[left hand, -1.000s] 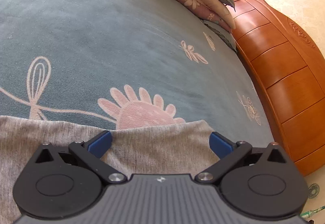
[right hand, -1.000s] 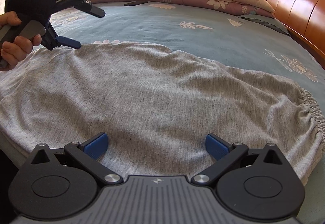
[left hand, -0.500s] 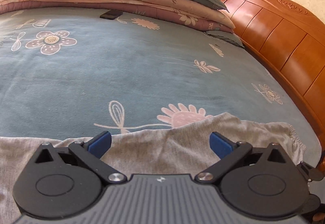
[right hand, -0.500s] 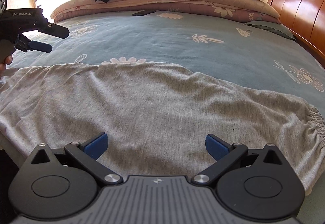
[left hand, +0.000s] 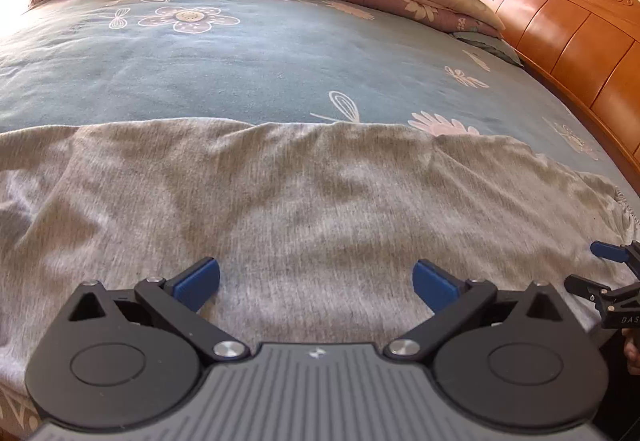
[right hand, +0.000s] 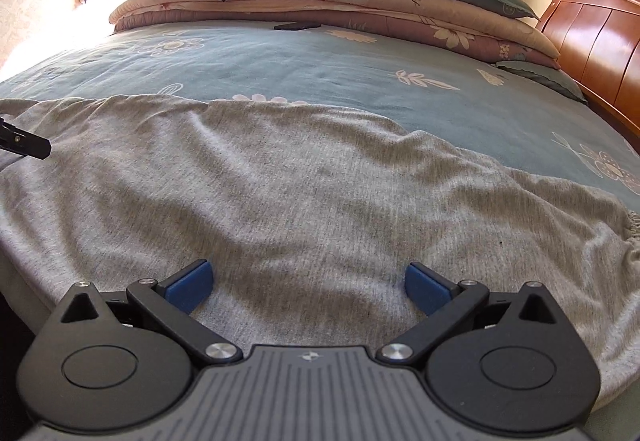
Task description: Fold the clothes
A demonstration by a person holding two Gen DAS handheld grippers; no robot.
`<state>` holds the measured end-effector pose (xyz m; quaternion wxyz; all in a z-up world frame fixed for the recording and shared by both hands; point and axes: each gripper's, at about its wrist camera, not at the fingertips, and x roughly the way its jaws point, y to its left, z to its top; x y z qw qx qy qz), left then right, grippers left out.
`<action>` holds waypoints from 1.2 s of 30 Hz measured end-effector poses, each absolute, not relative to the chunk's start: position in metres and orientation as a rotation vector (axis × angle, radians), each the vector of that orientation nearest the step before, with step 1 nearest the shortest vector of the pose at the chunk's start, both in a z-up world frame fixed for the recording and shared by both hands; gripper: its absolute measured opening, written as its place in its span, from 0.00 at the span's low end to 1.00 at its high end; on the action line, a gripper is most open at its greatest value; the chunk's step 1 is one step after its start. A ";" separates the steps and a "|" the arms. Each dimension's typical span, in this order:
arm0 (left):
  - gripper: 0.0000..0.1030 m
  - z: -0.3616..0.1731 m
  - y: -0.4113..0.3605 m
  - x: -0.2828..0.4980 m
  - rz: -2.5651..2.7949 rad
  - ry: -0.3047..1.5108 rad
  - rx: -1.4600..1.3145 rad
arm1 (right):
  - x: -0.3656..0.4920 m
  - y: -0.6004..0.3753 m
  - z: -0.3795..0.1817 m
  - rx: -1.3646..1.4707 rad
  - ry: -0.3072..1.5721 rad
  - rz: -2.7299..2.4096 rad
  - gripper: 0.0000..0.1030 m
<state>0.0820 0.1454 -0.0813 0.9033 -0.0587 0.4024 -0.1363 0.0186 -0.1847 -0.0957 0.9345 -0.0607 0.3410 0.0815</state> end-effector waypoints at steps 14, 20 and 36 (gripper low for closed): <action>0.99 -0.058 0.215 0.117 -0.152 0.705 -0.210 | 0.061 -0.099 -0.061 0.005 0.695 0.447 1.00; 0.99 -0.086 0.280 0.112 -0.030 0.726 -0.359 | 0.056 -0.070 -0.091 -0.075 0.749 0.418 1.00; 0.99 -0.067 0.298 0.149 -0.020 0.743 -0.484 | 0.040 -0.066 -0.096 -0.165 0.706 0.375 1.00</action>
